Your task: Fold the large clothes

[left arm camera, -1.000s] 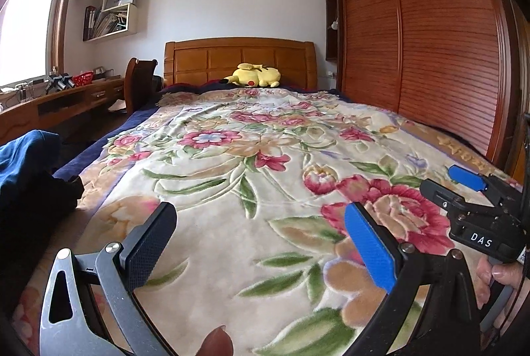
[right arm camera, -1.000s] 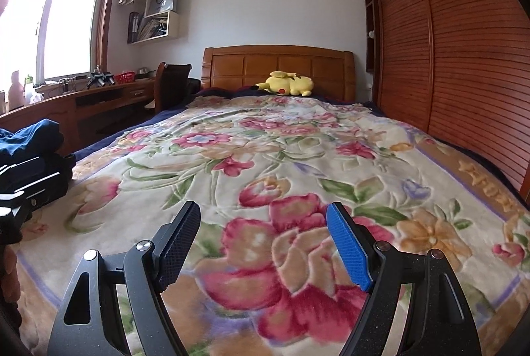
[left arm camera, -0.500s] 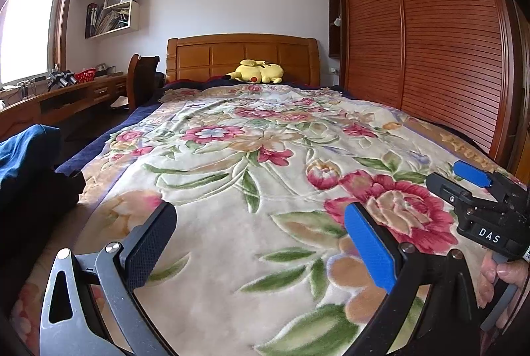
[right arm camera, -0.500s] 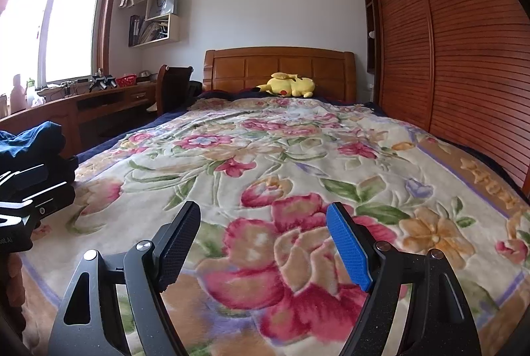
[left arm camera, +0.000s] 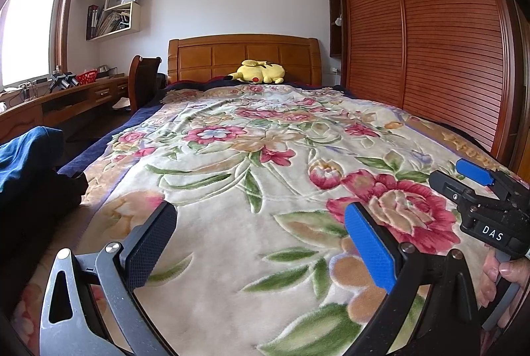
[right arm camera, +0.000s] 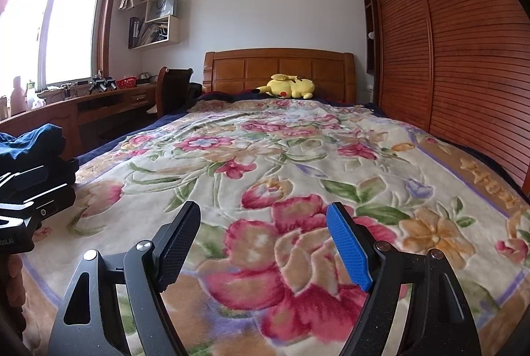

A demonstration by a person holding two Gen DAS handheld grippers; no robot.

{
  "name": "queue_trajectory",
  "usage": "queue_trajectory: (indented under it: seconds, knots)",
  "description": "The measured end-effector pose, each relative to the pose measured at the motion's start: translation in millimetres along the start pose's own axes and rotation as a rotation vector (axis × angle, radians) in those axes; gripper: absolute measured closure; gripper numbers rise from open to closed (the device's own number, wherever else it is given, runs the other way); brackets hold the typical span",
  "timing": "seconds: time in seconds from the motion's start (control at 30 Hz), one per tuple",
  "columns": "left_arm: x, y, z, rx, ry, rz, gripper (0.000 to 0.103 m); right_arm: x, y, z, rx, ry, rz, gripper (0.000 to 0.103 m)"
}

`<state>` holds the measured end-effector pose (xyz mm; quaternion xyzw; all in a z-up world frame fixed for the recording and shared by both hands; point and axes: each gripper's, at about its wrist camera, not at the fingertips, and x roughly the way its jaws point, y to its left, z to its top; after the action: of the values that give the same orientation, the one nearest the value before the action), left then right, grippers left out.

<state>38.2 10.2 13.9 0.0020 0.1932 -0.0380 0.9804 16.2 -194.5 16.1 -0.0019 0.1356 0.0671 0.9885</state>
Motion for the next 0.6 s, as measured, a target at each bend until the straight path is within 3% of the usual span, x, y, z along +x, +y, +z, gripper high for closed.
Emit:
queue_trajectory:
  seconds: [0.6]
  knots:
    - [-1.2, 2.8, 0.0, -0.004, -0.001, 0.001, 0.001, 0.2, -0.2, -1.0, 0.004, -0.008, 0.002, 0.023]
